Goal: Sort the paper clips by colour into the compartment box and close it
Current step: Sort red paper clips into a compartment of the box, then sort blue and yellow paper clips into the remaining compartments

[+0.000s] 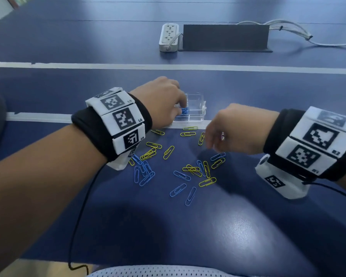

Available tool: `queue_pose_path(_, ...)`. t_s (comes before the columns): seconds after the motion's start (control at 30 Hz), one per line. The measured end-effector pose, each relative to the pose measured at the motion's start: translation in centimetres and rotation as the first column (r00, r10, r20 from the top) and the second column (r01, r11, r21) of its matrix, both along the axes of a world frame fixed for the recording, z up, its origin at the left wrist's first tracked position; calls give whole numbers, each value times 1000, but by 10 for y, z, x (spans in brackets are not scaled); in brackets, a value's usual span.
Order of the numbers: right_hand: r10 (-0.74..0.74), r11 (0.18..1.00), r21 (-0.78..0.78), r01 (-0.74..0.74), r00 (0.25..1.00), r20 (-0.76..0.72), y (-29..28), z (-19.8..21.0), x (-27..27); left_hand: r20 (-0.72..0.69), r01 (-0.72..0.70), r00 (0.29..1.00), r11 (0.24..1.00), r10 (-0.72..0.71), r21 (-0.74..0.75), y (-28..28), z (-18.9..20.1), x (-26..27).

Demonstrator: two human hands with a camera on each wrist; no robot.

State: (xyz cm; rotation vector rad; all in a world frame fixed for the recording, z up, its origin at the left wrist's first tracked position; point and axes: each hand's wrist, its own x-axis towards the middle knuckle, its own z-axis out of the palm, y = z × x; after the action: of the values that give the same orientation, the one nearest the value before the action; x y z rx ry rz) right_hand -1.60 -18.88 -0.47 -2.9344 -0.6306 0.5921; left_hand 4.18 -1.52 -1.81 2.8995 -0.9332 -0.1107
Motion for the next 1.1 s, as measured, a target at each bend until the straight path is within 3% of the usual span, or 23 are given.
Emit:
queue_pose_path(0.1, 101, 991, -86, -101, 995, -11, 0, -5, -5, -60, 49, 997, 996, -53, -73, 4, 3, -15)
queue_pose_path(0.2, 131, 989, -68, -131, 991, 2, -1, -10, -7, -178, 83, 980, 996, -85, -18, 15, 2, -28)
queue_pose_path(0.4, 108, 993, -58, -107, 994, 0, 0, -6, -8, -287, -9, 957, 995, 39, 103, 53, -1, -47)
queue_pose_path(0.67, 110, 993, 37, -110, 994, 12, 19, -6, -10, -307, 9, 951, 982, 50, 188, 65, -4, -57)
queue_pose_path(0.87, 147, 989, -8, -148, 988, -46, 34, -9, -12, -323, 9, 946, 989, 41, 150, 61, -9, -54)
queue_pose_path(1.1, 131, 990, 41, -133, 991, 36, 39, -7, 0, -293, -7, 956, 996, 32, 88, 57, -9, -54)
